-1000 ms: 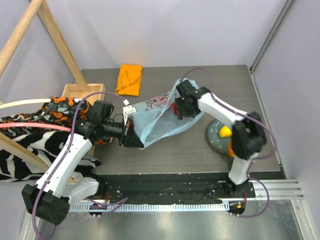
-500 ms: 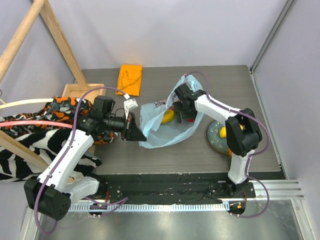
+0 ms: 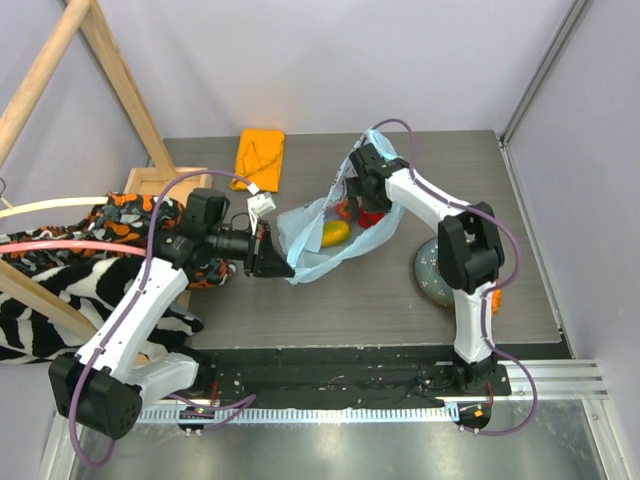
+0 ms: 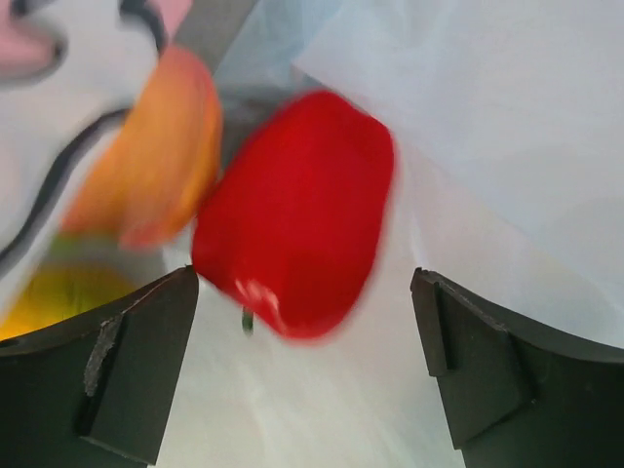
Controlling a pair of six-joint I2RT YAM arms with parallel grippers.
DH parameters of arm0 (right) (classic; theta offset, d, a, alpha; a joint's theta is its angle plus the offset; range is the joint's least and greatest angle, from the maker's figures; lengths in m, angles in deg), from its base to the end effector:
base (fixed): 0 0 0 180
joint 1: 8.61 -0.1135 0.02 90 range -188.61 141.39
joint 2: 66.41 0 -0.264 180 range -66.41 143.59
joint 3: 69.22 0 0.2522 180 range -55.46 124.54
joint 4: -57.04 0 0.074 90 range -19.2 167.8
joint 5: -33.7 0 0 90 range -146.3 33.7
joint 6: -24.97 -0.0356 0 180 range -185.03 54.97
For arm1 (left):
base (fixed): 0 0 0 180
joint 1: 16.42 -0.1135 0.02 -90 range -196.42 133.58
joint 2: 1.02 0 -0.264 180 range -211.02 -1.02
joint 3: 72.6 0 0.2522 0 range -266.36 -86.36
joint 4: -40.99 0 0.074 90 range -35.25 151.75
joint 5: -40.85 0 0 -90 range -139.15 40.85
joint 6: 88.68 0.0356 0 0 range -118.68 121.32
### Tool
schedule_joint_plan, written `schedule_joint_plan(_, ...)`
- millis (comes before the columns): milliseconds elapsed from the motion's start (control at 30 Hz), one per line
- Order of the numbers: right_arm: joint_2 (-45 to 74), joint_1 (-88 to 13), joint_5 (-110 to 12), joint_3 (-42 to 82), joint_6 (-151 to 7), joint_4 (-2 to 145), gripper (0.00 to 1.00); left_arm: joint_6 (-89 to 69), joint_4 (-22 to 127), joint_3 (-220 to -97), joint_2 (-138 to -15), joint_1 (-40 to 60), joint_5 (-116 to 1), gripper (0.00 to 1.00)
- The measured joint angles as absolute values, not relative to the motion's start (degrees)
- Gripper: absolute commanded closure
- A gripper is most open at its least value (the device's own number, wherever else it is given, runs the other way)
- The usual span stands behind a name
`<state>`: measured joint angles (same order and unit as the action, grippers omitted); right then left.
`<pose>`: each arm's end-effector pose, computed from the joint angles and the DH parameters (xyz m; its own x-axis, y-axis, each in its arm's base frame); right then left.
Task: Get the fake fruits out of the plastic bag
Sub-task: Take out the fake fruit from the plastic bag.
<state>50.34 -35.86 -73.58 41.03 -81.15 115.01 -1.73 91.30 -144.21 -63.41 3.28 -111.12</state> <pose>0.3924 0.1902 0.2232 -0.8605 -0.1450 -0.4885 -0.0879 0.9865 -0.1378 0.1918 -0.1021 0.3282 -0.6597 0.2096 -0.7217 0.7507 0.2296 -0.6194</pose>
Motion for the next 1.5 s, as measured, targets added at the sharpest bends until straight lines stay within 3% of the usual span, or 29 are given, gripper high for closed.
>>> schedule_joint_plan(67, 54.3, -35.7, -73.7, 43.9, -80.8, 115.0, 0.0, -1.8, 91.2, -144.2, -63.8, 3.2, -111.1, 1.0)
schedule_joint_plan(133, 57.9, -35.7, -73.7, 46.4, -80.4, 115.0, 0.14, -1.9, 90.9, -144.2, -64.0, 3.2, -111.1, 1.0)
schedule_joint_plan(167, 59.7, -35.7, -73.8, 47.7, -80.1, 114.9, 0.22, -1.9, 90.8, -144.2, -64.2, 3.1, -111.1, 1.0)
schedule_joint_plan(200, 61.2, -35.7, -73.8, 48.8, -79.6, 115.0, 0.44, -2.1, 90.6, -144.2, -64.2, 3.0, -111.0, 1.0)
schedule_joint_plan(300, 62.7, -35.7, -73.4, 50.8, -78.2, 114.5, 0.84, -2.6, 90.3, -144.3, -64.3, 3.0, -110.8, 1.0)
schedule_joint_plan(400, 62.5, -35.1, -71.3, 50.7, -76.4, 113.2, 0.97, -2.8, 90.3, -144.3, -64.3, 3.0, -110.5, 1.0)
schedule_joint_plan(600, 54.0, -33.9, -63.5, 39.0, -71.1, 110.0, 0.99, -2.5, 90.2, -144.3, -64.3, 3.0, -109.7, 1.0)
schedule_joint_plan(833, 24.7, -36.9, -52.0, 13.8, -59.9, 103.0, 0.99, -1.2, 90.1, -144.3, -64.3, 3.0, -108.2, 1.0)
schedule_joint_plan(967, 16.9, -38.2, -44.1, 7.9, -53.9, 100.8, 0.99, -1.1, 90.0, -144.3, -64.6, 3.0, -107.2, 1.0)
schedule_joint_plan(1200, 17.1, -38.0, -32.0, 11.0, -45.7, 106.2, 0.99, -6.3, 85.1, -145.1, -66.8, 2.0, -101.0, 1.0)
schedule_joint_plan(1500, 12.0, -37.7, -24.2, 34.3, -25.5, 127.9, 0.99, -18.9, 76.9, -154.7, -79.3, -6.0, -90.5, 1.0)
